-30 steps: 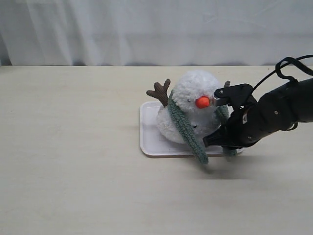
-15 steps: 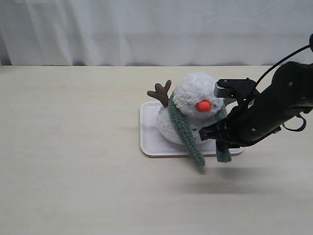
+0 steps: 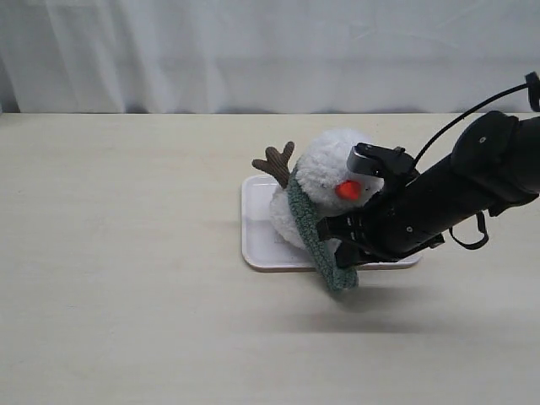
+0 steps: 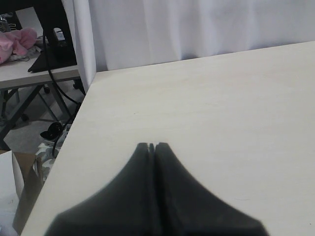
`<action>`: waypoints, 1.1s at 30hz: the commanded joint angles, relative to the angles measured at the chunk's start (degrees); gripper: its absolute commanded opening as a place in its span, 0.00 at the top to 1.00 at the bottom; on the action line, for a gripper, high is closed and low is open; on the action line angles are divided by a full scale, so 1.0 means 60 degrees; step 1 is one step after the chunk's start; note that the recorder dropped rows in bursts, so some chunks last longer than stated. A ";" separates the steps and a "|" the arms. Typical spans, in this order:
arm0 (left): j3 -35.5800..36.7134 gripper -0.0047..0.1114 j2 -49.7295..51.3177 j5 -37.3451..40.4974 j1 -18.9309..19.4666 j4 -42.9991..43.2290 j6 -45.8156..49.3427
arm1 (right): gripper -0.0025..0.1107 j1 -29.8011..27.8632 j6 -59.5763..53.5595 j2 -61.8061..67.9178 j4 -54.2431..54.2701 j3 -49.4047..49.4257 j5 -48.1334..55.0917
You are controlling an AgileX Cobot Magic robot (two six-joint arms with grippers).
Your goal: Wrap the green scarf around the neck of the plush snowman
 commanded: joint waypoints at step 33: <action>0.0016 0.96 -0.0019 -0.0115 0.0006 0.0000 -0.0004 | 0.53 0.0004 -0.1835 -0.0027 0.0587 -0.0016 0.4760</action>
